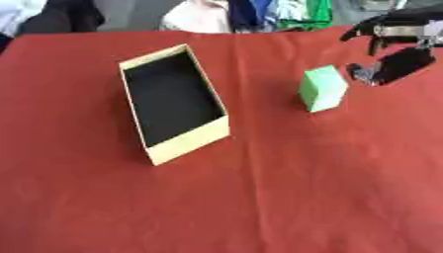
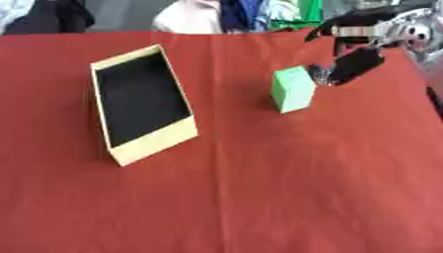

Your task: Pick up objects on the table and place them in the box.

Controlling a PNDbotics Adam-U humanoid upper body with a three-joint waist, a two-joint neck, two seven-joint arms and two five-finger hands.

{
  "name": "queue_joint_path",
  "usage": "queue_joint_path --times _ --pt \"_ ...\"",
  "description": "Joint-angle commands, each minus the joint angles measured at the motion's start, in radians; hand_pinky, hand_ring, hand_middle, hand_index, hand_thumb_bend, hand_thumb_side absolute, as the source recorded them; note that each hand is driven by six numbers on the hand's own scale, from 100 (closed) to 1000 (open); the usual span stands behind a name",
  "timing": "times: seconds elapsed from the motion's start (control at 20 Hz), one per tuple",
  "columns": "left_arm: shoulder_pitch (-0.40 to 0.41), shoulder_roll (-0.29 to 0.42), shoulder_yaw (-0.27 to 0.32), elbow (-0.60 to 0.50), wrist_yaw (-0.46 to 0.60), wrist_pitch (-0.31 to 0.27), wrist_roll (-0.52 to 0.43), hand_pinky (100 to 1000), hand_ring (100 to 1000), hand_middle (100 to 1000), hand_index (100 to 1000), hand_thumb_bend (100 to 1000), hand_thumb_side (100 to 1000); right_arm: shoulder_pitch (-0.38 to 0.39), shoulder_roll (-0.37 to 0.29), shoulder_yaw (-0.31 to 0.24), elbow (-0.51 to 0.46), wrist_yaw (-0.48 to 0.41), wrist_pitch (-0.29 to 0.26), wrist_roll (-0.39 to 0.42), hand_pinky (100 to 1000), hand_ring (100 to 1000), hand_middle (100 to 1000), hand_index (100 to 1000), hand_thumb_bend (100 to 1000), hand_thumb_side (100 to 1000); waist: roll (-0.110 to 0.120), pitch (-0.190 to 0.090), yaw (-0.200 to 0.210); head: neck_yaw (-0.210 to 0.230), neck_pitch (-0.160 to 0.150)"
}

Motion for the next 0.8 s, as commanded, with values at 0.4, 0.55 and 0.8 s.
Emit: queue_joint_path --times 0.4,0.55,0.8 --pt "-0.005 0.009 0.0 -0.019 0.003 0.001 -0.004 568 615 595 727 100 362 -0.028 -0.008 -0.003 0.013 0.087 -0.038 -0.001 787 769 1000 1000 266 493 0.002 -0.022 0.003 -0.002 -0.015" --pt "-0.004 0.009 -0.001 -0.019 0.002 0.001 -0.005 567 615 594 727 100 362 -0.03 -0.003 0.0 0.025 0.099 -0.056 -0.001 789 769 1000 1000 281 441 0.003 -0.021 0.005 -0.003 -0.015" --pt "-0.004 0.008 0.0 -0.019 0.001 0.001 -0.007 567 615 594 727 100 362 -0.036 0.003 0.006 0.042 0.116 -0.074 -0.001 801 774 978 1000 301 434 0.003 -0.019 0.005 -0.003 -0.014"
